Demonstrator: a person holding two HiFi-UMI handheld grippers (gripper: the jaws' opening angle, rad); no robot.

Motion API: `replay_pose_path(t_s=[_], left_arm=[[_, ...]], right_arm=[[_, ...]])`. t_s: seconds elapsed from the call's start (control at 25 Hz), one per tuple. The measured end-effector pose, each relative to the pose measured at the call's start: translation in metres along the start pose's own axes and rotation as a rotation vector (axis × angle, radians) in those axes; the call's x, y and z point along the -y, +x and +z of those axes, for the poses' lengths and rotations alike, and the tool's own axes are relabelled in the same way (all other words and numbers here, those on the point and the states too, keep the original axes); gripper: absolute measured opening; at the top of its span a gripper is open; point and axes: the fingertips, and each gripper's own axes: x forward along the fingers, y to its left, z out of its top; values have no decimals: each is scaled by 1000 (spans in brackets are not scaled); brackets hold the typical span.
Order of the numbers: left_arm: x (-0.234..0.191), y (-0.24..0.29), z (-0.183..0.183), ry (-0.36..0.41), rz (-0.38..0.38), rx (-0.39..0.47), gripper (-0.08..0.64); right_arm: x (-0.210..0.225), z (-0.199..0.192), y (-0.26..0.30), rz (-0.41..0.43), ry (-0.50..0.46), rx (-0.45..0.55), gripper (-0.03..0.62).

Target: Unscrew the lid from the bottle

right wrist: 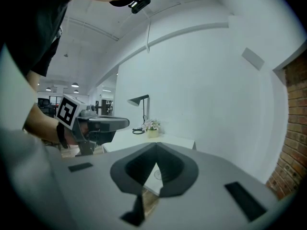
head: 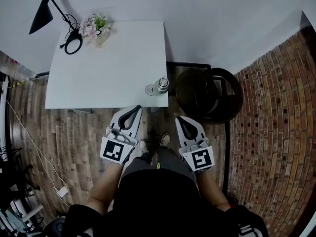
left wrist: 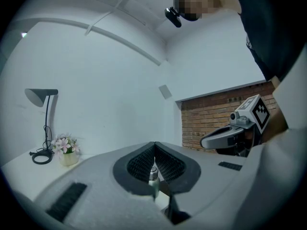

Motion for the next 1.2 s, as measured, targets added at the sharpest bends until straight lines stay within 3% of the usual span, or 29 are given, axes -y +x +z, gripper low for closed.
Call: replay_pose_path(t_s=[0.44,0.68,1.04,1.16,1.2], left_arm=[[-29,32,-26,-16,102,-66,23],[-33,48,-43,-32,105,-84,23],[-31,88,-99,-104,-24,-133,25],[-30,107,-111,-115,-104,-120,33],[-28,113,-114,-116,-138,-115,75]], right_arm=[[63,-29,34,-19,35,-21,14],[85,-46,53,-31,40,-42,14],[85,-98,95,73,36,-121,22],[78,-114,111,148,27,-139,97],[76,-119,116,169,25,-141,117]])
